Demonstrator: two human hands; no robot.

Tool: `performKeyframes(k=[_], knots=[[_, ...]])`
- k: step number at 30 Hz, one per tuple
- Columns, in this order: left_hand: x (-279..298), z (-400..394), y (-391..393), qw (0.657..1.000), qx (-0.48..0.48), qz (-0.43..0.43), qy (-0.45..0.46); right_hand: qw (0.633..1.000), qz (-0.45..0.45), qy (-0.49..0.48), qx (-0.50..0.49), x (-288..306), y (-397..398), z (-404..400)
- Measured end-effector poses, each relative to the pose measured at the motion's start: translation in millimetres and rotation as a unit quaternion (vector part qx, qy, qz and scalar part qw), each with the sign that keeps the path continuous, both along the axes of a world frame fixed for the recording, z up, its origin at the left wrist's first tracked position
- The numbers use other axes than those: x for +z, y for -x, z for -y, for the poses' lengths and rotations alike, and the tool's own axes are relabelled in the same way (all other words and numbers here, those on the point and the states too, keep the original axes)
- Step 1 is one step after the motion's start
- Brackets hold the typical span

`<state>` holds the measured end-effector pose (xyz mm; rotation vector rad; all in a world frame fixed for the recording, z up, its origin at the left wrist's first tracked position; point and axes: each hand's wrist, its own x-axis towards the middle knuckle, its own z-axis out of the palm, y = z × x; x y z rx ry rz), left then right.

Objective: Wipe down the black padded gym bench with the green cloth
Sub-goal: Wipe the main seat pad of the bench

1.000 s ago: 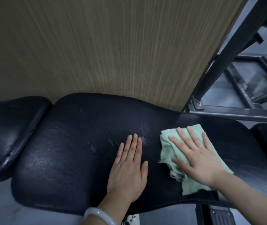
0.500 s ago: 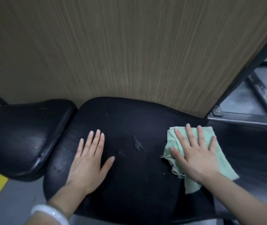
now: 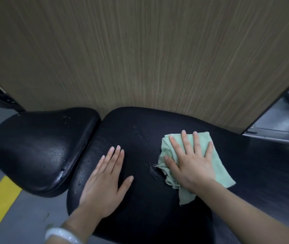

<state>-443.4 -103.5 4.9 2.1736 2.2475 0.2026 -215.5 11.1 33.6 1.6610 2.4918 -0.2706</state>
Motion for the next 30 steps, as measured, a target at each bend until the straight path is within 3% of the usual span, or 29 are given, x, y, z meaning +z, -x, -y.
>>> performKeyframes(k=[12,30], knots=[[0,-2,1,1.0,0.007,0.001,0.004,0.999,-0.011,-0.022,0.029,-2,57,-24],[-6,-7,4,0.999,-0.01,0.024,-0.03,0.985,-0.015,-0.02,0.168,-4,131,-97]])
